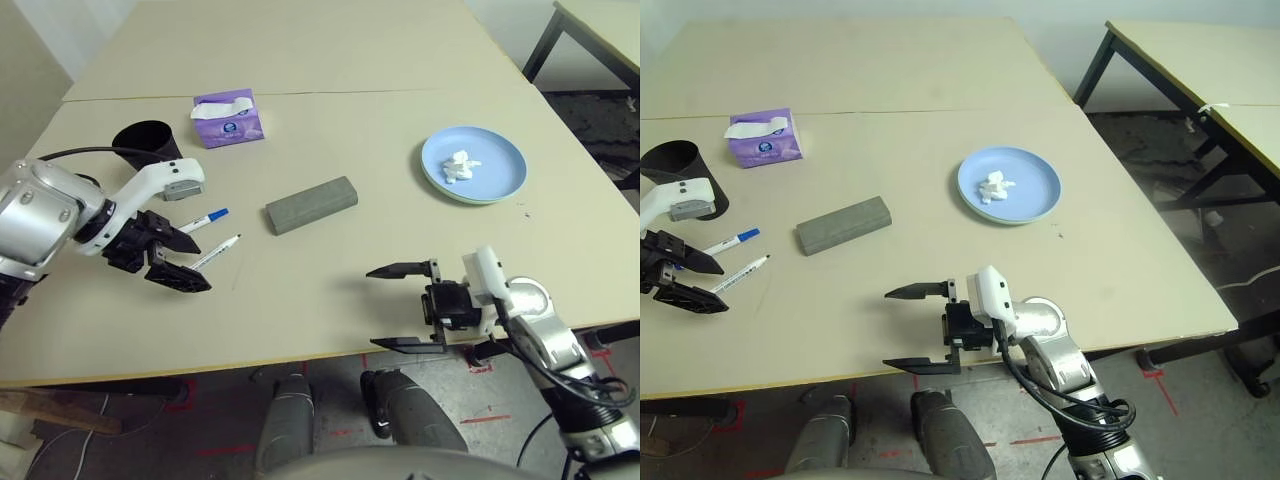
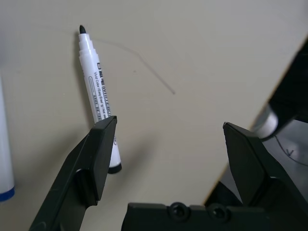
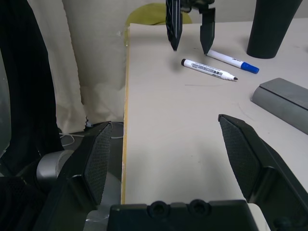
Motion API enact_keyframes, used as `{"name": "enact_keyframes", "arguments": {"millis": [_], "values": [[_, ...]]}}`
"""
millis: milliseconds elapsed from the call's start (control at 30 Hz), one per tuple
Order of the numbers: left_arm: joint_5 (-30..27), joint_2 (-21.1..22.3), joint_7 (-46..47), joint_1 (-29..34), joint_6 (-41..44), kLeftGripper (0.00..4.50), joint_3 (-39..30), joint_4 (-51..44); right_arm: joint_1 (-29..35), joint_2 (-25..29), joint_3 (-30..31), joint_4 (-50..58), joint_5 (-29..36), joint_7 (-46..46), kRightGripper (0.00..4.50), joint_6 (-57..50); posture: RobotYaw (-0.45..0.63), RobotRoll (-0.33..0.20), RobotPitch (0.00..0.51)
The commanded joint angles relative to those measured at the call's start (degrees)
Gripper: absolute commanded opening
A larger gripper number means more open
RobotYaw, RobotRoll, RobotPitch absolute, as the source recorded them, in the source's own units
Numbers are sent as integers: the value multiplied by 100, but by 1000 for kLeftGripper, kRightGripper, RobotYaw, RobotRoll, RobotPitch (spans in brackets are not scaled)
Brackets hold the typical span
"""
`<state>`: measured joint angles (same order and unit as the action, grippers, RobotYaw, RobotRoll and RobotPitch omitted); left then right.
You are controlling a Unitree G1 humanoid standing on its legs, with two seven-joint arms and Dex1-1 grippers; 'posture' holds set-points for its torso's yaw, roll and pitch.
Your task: Organize and tidy the items on the table.
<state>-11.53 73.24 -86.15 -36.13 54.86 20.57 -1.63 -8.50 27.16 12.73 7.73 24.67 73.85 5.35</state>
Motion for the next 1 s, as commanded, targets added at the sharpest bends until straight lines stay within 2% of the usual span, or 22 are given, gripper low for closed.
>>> {"name": "enact_keyframes", "arguments": {"millis": [33, 433, 833, 933, 1000], "values": [[198, -133, 334, 235, -164, 4483, 45, 89, 55, 31, 58, 183, -12, -76, 4500, -98, -147, 0, 167], [477, -886, 1499, 759, -526, 4483, -319, 493, 28, 14, 130, 388, -40, -248, 4500, -270, -146, 0, 162], [525, -1071, 1649, 814, -670, 4483, -385, 601, 64, 42, 214, 462, -70, -335, 4500, -299, -145, 0, 157], [481, -1136, 1653, 822, -710, 3887, -444, 619, 50, 28, 231, 477, -71, -355, 4500, -310, -145, 0, 157], [448, -1136, 1588, 858, -693, 3302, -439, 572, 39, 23, 240, 470, -77, -358, 4500, -308, -145, 0, 157]]}}
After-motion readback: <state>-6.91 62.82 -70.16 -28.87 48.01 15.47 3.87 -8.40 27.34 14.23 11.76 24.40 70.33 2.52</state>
